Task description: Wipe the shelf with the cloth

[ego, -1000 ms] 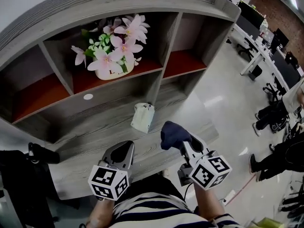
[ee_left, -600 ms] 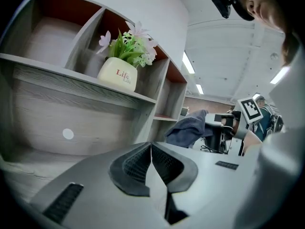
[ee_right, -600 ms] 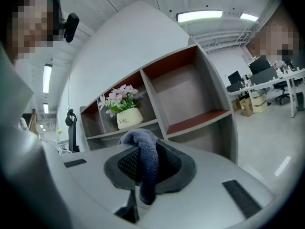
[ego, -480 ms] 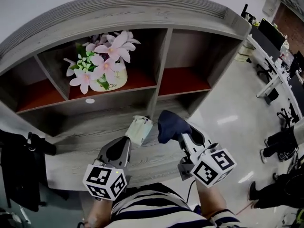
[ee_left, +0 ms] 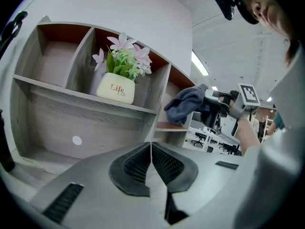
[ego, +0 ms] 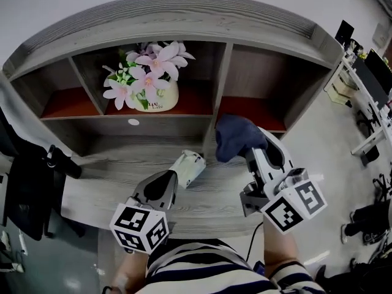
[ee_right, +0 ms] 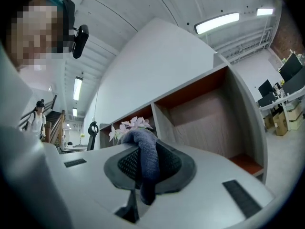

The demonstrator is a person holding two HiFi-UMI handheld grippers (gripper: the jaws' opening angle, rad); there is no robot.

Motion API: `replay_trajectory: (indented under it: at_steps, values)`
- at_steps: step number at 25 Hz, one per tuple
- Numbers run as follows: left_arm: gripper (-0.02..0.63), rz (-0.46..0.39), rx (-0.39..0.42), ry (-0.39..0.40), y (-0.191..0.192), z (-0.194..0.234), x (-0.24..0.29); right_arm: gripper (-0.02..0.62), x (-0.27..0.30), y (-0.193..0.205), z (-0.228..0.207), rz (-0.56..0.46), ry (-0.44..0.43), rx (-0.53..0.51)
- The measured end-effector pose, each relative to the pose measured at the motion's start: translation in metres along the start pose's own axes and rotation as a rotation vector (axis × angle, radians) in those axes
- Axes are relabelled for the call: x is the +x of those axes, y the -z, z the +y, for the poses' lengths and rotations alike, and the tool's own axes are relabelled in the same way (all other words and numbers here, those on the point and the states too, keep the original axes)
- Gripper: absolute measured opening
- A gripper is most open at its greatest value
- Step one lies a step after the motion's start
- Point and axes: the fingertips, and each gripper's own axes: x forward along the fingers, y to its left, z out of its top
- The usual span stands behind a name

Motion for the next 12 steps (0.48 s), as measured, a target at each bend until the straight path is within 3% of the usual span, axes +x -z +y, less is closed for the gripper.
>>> replay_trajectory:
  at_steps: [6, 12]
  values:
    - [0.021, -0.075, -0.007, -0.046, -0.009, -0.009, -0.005, 0.054, 0.012, -0.042, 0.014, -0.096, -0.113, -0.057]
    - [0.021, -0.124, 0.009, -0.055, -0.018, -0.020, -0.012, 0.054, 0.023, -0.083, 0.019, -0.204, -0.149, -0.106]
